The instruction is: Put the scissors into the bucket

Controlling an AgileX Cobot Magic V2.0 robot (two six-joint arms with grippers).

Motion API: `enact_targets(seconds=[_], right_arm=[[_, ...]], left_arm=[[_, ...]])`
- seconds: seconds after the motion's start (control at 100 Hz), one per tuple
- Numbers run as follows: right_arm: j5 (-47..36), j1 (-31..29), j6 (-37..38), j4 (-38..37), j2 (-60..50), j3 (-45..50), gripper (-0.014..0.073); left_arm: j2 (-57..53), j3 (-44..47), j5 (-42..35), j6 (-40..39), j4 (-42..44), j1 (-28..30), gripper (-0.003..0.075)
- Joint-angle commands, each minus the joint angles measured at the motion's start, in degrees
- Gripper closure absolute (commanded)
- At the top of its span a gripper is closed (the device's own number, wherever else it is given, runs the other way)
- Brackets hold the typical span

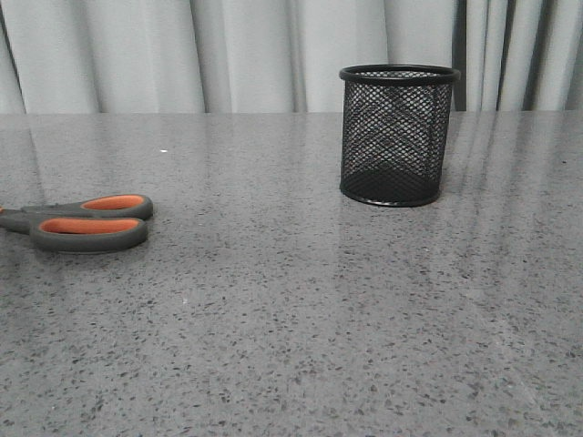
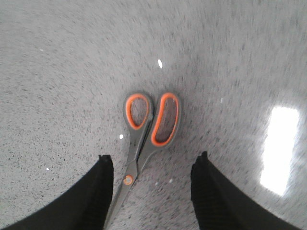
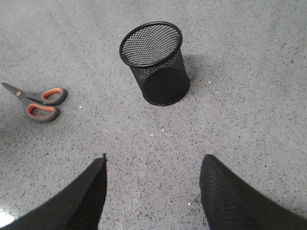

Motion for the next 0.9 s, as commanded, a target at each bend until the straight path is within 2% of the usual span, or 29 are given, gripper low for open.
enact_targets(seconds=[0.0,0.17,0.4,0.53,0.89], right_arm=[[-3.02,0.52,-1.15,0.34,0.69,-1.94,0.0209],[-2.88,0.71,-1.56,0.25,0.69,-1.94,0.0209],[-1.99,0.71,-1.98,0.25,0.69,-1.94,0.0209],[-1.96,1.0,-2.08,0.25,0.69,-1.94,0.0209],[-2.06,2.36,-2.08,0.11,0.69,-1.94,0.0209]], left_arm=[[2.44,-1.74,-0.63,2.24,4.37,-1.86,0.0374],[9.0,-1.74,-0.37,7.44,6.17,-2.99,0.0373],[15.88,-1.74,-0.44,9.05,8.02,-2.99,0.0373],[17.75,-1.74,-0.44,9.67,10.44,-2.99,0.0374],[21.72,-1.74,-2.1,10.19,10.44,-2.88,0.0373]])
